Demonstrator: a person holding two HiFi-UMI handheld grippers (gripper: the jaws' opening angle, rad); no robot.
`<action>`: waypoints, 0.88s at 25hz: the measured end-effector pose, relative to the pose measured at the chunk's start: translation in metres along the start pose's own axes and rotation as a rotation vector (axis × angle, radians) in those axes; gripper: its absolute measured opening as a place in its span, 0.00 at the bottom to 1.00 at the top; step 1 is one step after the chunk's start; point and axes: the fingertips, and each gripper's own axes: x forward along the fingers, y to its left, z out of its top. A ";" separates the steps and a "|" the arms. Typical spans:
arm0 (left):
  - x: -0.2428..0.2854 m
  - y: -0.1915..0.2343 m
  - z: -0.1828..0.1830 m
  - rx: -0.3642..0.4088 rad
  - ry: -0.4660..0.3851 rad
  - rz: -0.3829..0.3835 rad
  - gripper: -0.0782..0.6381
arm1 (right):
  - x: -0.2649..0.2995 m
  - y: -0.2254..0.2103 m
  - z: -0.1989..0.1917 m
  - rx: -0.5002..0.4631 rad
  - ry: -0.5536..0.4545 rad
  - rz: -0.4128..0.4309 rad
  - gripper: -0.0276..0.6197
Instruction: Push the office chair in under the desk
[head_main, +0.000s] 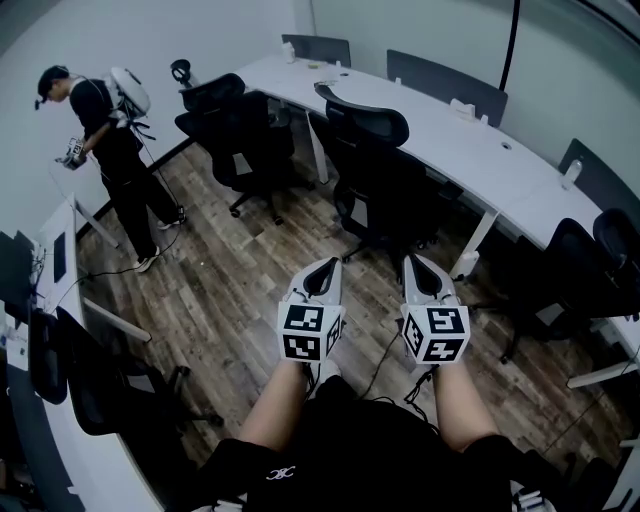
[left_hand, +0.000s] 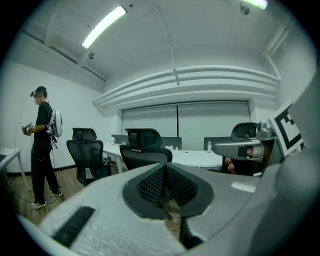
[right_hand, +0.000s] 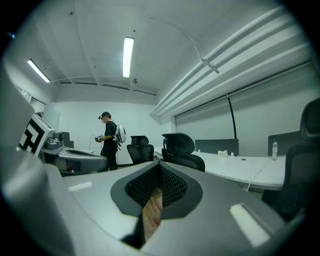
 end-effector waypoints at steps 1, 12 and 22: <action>0.007 0.011 0.003 0.001 -0.002 -0.001 0.12 | 0.013 0.001 0.002 -0.004 0.002 -0.004 0.06; 0.076 0.136 0.033 -0.021 -0.028 -0.022 0.12 | 0.142 0.023 0.030 -0.044 -0.003 -0.056 0.06; 0.109 0.202 0.025 -0.051 -0.017 -0.026 0.12 | 0.211 0.040 0.030 -0.053 0.005 -0.067 0.07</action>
